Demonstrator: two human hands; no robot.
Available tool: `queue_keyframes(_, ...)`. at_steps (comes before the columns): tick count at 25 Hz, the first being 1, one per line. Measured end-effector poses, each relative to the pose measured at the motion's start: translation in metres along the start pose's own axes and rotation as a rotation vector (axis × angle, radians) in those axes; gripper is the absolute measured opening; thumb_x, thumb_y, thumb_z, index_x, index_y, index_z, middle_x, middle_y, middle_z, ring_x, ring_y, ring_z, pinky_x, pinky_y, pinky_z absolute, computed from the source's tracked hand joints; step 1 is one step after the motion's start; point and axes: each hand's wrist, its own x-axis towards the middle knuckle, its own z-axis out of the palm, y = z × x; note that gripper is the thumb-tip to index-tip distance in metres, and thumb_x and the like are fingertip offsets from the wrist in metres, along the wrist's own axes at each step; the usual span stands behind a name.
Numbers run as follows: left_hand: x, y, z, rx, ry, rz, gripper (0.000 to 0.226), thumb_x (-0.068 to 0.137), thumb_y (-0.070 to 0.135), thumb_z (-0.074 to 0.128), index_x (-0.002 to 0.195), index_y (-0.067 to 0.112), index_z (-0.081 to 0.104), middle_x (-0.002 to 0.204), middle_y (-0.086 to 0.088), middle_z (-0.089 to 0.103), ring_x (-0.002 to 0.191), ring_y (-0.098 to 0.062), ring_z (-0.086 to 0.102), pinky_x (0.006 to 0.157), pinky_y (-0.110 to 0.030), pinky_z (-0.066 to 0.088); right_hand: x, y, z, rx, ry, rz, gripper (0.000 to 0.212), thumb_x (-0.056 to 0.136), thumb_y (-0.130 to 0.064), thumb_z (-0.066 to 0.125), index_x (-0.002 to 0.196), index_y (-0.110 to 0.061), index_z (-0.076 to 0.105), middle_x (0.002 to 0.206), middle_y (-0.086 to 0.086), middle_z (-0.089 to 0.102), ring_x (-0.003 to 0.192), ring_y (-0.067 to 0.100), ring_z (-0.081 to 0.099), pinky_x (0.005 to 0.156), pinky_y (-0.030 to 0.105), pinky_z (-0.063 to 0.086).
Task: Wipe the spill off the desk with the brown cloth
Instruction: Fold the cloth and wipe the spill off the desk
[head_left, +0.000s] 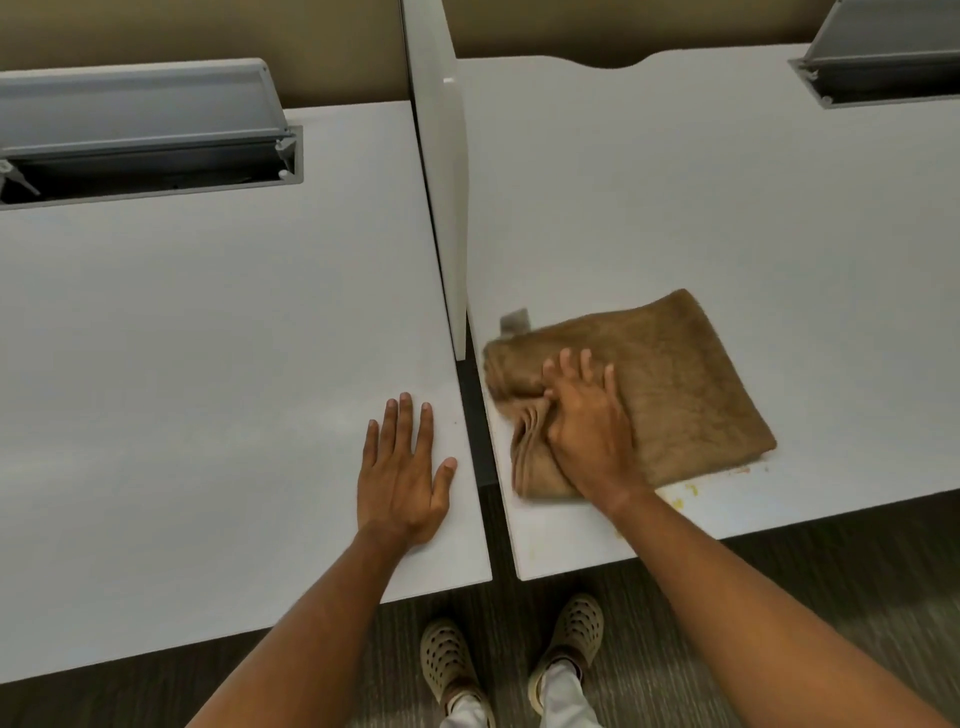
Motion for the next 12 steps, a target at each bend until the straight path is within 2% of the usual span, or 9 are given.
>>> queue_keyframes(2, 0.000, -0.001, 0.001, 0.006, 0.012, 0.001, 0.077, 0.093, 0.059, 0.008, 0.154, 0.016, -0.009, 0.162, -0.011, -0.016, 0.149, -0.025, -0.018, 0.122, -0.045, -0.001, 0.030, -0.018, 0.006, 0.036, -0.024, 0.053, 0.043, 0.096, -0.014, 0.041, 0.136, -0.004, 0.052, 0.145, 0.020, 0.048, 0.141, 0.036, 0.036, 0.120, 0.054, 0.017)
queue_keyframes(5, 0.000, -0.003, 0.003, 0.018, 0.006, 0.008, 0.077, 0.093, 0.061, 0.008, 0.154, 0.017, -0.009, 0.162, -0.011, -0.017, 0.149, -0.025, -0.018, 0.122, -0.044, -0.003, 0.017, -0.039, 0.015, 0.076, -0.027, -0.145, 0.048, 0.091, -0.021, 0.036, 0.130, -0.003, 0.058, 0.137, 0.019, 0.056, 0.134, 0.034, 0.047, 0.117, 0.055, 0.024)
queue_keyframes(8, -0.001, -0.005, 0.005, -0.002, 0.023, 0.012, 0.077, 0.094, 0.061, 0.011, 0.155, 0.017, -0.005, 0.163, -0.011, -0.012, 0.150, -0.025, -0.015, 0.122, -0.045, 0.000, -0.025, -0.023, 0.008, 0.083, -0.059, -0.272, 0.046, 0.086, -0.011, 0.045, 0.129, -0.007, 0.060, 0.137, 0.012, 0.058, 0.134, 0.027, 0.048, 0.116, 0.051, 0.028)
queue_keyframes(10, -0.001, -0.005, 0.005, 0.003, 0.023, 0.010, 0.077, 0.094, 0.061, 0.010, 0.155, 0.017, -0.005, 0.163, -0.010, -0.012, 0.150, -0.025, -0.014, 0.122, -0.046, 0.001, -0.036, -0.003, 0.000, 0.057, -0.030, -0.211, 0.042, 0.088, -0.013, 0.050, 0.128, -0.010, 0.061, 0.137, 0.009, 0.058, 0.134, 0.025, 0.048, 0.115, 0.050, 0.031)
queue_keyframes(12, -0.001, -0.004, 0.005, 0.006, 0.026, 0.012, 0.077, 0.093, 0.061, 0.008, 0.155, 0.017, -0.006, 0.163, -0.010, -0.012, 0.150, -0.024, -0.014, 0.122, -0.046, 0.002, -0.036, 0.016, -0.011, -0.002, 0.014, -0.147, 0.041, 0.093, -0.024, 0.044, 0.128, -0.013, 0.061, 0.136, 0.009, 0.059, 0.132, 0.026, 0.050, 0.113, 0.050, 0.034)
